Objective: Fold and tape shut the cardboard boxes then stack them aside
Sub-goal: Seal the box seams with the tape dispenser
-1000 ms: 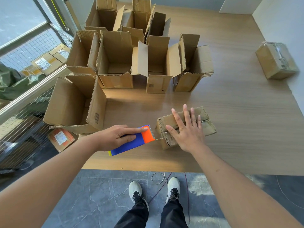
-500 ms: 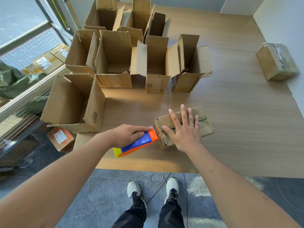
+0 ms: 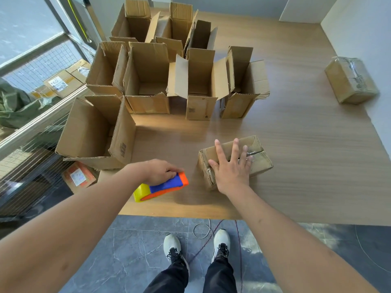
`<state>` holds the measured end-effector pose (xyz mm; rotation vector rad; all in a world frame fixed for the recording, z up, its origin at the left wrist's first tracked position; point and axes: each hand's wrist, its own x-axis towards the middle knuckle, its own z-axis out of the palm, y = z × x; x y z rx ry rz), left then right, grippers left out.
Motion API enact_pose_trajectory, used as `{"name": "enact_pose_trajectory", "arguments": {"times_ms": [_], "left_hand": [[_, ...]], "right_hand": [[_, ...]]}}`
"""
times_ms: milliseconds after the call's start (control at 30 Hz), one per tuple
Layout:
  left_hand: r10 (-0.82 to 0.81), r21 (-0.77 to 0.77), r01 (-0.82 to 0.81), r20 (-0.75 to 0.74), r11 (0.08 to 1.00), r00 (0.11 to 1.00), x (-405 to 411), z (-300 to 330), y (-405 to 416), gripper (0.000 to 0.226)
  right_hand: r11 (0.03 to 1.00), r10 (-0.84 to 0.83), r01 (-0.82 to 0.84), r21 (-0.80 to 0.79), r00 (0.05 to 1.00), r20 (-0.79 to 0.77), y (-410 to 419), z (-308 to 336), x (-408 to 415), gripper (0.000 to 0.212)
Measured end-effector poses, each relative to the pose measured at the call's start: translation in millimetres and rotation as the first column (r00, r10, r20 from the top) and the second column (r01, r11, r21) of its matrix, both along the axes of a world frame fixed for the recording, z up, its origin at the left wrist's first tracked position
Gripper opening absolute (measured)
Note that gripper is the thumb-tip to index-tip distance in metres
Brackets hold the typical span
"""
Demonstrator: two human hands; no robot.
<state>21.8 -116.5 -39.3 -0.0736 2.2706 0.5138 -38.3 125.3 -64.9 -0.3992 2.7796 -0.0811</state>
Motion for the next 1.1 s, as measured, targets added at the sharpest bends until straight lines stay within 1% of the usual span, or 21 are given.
{"name": "enact_pose_trajectory", "arguments": {"times_ms": [100, 167, 233, 300, 433, 500, 567, 633, 700, 833, 933, 967, 1033, 1067, 1100], "left_hand": [[0.104, 0.061, -0.099, -0.084, 0.993, 0.991, 12.1, -10.1, 0.1, 0.042], [0.153, 0.092, -0.142, -0.138, 0.986, 0.978, 12.7, -11.3, 0.5, 0.042], [0.159, 0.097, -0.143, -0.183, 0.985, 0.97, 12.6, -11.1, -1.7, 0.042], [0.145, 0.103, -0.124, -0.234, 0.987, 0.961, 17.8, -10.5, -7.1, 0.044], [0.18, 0.146, -0.138, -0.339, 0.98, 0.923, 33.6, -7.6, -16.2, 0.05], [0.185, 0.202, -0.113, -0.383, 0.973, 0.905, 38.2, -2.0, -16.8, 0.055], [0.183, 0.251, -0.08, -0.42, 0.965, 0.889, 40.0, 5.3, -15.4, 0.062], [0.177, 0.273, -0.05, -0.464, 0.961, 0.868, 41.1, 12.7, -12.3, 0.07], [0.163, 0.283, -0.015, -0.507, 0.959, 0.846, 42.3, 21.1, -7.3, 0.075], [0.103, 0.259, 0.075, -0.611, 0.963, 0.785, 46.7, 40.2, 8.5, 0.079], [0.089, 0.231, 0.094, -0.671, 0.968, 0.736, 52.3, 52.0, 26.2, 0.077], [0.092, 0.227, 0.089, -0.68, 0.97, 0.728, 54.5, 55.6, 32.7, 0.076], [0.093, 0.22, 0.084, -0.687, 0.972, 0.72, 58.2, 62.1, 46.1, 0.074], [0.094, 0.216, 0.08, -0.69, 0.973, 0.718, 59.5, 64.9, 52.3, 0.073], [0.098, 0.214, 0.074, -0.692, 0.974, 0.716, 60.5, 67.6, 58.4, 0.073]], "right_hand": [[1.0, 0.0, 0.0, -0.021, 1.0, 0.003, 1.8, 1.4, -0.5, 0.066], [0.999, -0.029, 0.031, -0.028, 0.998, 0.049, -5.3, 5.1, 1.6, 0.08], [0.999, -0.048, 0.049, -0.008, 0.996, 0.07, -9.1, 8.7, 2.4, 0.098], [0.999, -0.033, 0.031, 0.035, 0.997, 0.066, -8.5, 12.0, 3.0, 0.104], [0.997, -0.012, 0.002, 0.079, 0.992, 0.125, -4.6, 15.7, 7.9, 0.11], [0.994, 0.054, -0.066, 0.088, 0.989, 0.139, 0.4, 16.2, 8.1, 0.112], [0.982, 0.165, -0.175, 0.067, 0.977, 0.135, 8.6, 18.7, 6.6, 0.11], [0.945, 0.316, -0.323, 0.044, 0.94, 0.126, 19.3, 22.1, 4.3, 0.104], [0.89, 0.444, -0.453, 0.057, 0.887, 0.127, 31.4, 25.1, 1.0, 0.106], [0.852, 0.495, -0.518, 0.073, 0.843, 0.212, 54.7, 29.6, -13.4, 0.127], [0.828, 0.53, -0.558, 0.056, 0.81, 0.25, 63.5, 30.4, -24.0, 0.129], [0.824, 0.538, -0.565, 0.035, 0.802, 0.259, 65.2, 30.8, -26.6, 0.128], [0.846, 0.526, -0.526, -0.089, 0.795, 0.303, 68.1, 34.3, -31.2, 0.124], [0.861, 0.508, -0.475, -0.182, 0.797, 0.326, 69.5, 38.0, -33.6, 0.118], [0.866, 0.49, -0.411, -0.285, 0.81, 0.322, 71.5, 40.1, -36.3, 0.104]]}}
